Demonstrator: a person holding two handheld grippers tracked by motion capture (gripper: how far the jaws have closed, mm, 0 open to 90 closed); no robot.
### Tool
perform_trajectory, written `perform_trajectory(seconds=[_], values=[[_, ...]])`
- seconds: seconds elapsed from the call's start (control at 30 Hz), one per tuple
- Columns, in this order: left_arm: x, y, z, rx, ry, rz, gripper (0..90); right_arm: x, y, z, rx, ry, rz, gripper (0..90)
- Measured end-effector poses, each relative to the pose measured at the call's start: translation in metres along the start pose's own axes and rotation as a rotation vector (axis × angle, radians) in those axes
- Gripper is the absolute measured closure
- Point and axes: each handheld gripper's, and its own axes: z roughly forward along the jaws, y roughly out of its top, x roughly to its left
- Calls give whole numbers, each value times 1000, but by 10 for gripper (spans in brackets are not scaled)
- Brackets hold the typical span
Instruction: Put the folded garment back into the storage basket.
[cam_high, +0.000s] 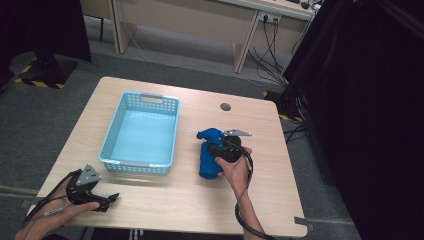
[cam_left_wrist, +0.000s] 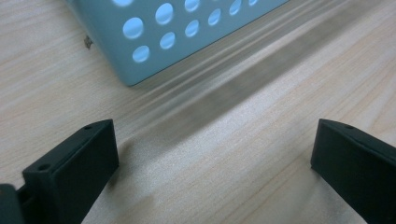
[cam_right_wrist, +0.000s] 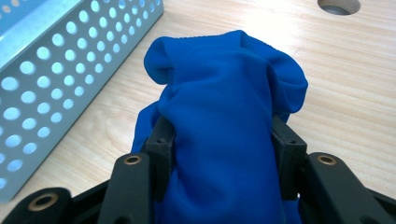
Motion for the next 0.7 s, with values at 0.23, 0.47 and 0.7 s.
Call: perform_trajectory(seconds=[0.23,0.47,0.7], values=[[0,0,0,1,0,0,0,4,10,-2,4,3,-3,542],[0,0,0,0,0,0,0,9,24,-6,-11,9,-11,542],[0,0,0,1,-1,-2,0,16,36,-7,-21,14,-21,542]])
